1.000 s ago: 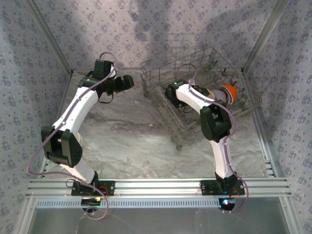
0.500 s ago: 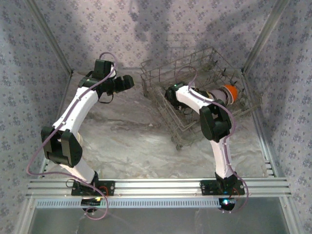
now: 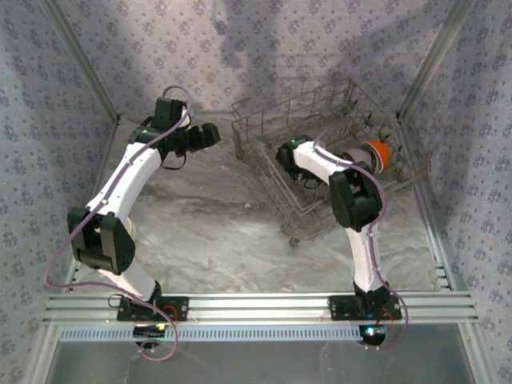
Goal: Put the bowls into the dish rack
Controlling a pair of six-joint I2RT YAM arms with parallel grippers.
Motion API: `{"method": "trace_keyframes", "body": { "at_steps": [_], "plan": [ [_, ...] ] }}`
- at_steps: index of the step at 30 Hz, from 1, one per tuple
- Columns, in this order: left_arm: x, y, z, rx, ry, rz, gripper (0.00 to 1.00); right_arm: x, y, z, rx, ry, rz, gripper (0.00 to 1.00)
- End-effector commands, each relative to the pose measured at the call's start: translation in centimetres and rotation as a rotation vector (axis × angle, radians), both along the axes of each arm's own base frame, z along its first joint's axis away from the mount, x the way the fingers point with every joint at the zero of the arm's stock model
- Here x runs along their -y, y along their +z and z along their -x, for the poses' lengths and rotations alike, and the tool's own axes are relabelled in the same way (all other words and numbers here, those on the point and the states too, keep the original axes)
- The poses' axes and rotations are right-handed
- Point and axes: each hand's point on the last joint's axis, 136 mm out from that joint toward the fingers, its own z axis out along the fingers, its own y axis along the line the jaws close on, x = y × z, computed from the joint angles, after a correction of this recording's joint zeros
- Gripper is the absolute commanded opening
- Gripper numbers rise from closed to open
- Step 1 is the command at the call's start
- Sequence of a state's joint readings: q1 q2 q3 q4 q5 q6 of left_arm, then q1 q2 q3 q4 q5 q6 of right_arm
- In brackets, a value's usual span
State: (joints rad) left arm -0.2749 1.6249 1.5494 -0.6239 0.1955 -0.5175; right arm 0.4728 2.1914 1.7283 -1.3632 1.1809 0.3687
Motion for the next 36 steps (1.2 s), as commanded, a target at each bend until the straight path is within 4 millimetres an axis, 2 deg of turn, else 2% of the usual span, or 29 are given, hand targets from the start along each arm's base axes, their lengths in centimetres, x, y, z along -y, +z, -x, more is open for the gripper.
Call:
{"method": "trace_keyframes", "body": {
  "at_steps": [1,6,14,20,26,27,31,36],
  "plan": [
    [0.0,1.7,0.1,0.035,-0.001,0.031,0.87,0.3,-1.3,0.7,-0.05,-0.027,-0.054,0.32],
    [0.0,1.7,-0.1,0.033,0.003,0.029,0.87,0.3,-0.7,0.7,-0.037,-0.019,-0.061,0.58],
    [0.6,1.8,-0.9,0.024,-0.001,0.039,0.87,-0.6,0.7,0.7,0.0,0.033,-0.123,0.79],
    [0.9,2.1,-1.7,0.021,0.004,0.032,0.87,-1.5,1.2,1.1,0.008,0.086,-0.227,0.89],
    [1.6,2.5,-2.9,0.022,0.012,0.036,0.87,-3.7,1.4,1.4,0.036,0.198,-0.383,0.96],
    [1.7,2.1,-2.7,-0.003,0.012,0.028,0.87,-3.9,1.5,1.4,0.048,0.206,-0.412,0.97],
    [2.4,2.0,-3.1,-0.01,0.014,0.016,0.87,-3.6,1.1,1.3,0.027,0.209,-0.458,0.98],
    [3.4,1.8,-3.5,-0.02,0.015,0.007,0.86,-4.3,0.3,1.1,-0.002,0.26,-0.517,0.98]
  ]
}}
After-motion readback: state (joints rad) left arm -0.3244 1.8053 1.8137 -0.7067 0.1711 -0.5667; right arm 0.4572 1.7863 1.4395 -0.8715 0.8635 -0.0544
